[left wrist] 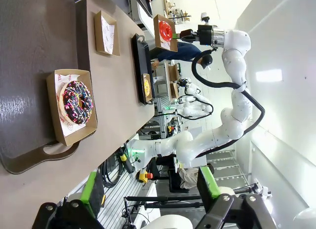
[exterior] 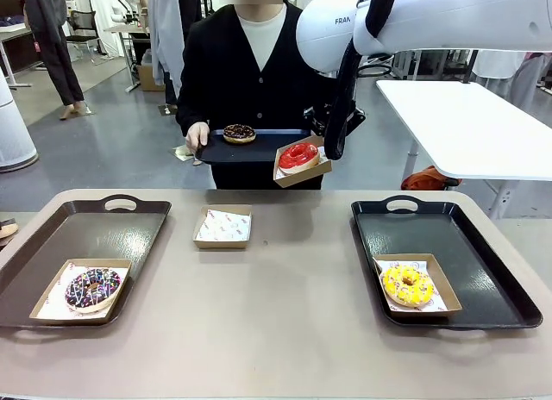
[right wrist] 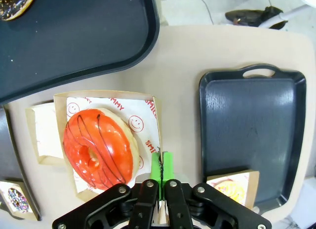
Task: Individually package the donuts and arrange them on the tray.
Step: Place the picked Paper togo box on the Handle tray while simultaneously picking up another Paper togo box from the table with the other hand.
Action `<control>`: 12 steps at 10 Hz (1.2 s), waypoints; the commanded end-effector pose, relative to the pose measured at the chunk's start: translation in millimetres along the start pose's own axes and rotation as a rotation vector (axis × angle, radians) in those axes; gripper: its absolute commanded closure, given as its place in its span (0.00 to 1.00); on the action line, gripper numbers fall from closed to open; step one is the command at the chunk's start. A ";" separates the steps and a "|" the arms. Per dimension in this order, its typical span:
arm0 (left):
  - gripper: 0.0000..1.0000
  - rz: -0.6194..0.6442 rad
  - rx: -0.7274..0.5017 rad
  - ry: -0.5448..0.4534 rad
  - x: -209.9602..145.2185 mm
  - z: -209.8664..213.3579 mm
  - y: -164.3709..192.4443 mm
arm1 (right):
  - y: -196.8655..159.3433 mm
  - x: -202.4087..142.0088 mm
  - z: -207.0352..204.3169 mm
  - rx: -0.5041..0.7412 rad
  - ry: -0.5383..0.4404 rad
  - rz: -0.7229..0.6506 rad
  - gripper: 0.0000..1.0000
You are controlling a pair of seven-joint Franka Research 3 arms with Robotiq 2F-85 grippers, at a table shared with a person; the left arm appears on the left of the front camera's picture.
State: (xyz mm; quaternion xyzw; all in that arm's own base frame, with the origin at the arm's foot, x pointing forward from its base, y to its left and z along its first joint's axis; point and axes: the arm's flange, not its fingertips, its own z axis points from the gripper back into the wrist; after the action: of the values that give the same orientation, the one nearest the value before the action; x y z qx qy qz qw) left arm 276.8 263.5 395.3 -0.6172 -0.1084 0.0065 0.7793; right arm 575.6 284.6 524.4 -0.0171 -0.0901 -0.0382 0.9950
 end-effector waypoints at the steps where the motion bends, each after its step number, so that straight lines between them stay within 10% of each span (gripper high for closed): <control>1: 0.00 -0.004 -0.006 -0.005 -1.6 1.9 -0.8 | 0.0 0.0 0.0 0.000 0.000 0.000 0.99; 5: 0.00 -0.001 0.212 0.040 41.1 -37.4 -56.0 | -64.7 -22.6 12.3 0.027 0.044 0.208 0.99; 12: 0.00 -0.017 0.658 0.147 143.1 -234.4 -159.7 | -227.4 -73.7 -34.7 0.243 0.052 0.057 0.99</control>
State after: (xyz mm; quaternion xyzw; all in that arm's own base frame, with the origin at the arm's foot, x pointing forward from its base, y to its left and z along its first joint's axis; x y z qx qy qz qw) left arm 425.7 29.6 525.3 -0.3673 -0.0638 -0.0121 0.9278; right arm 500.9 64.0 497.4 0.0787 -0.0451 -0.0086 0.9958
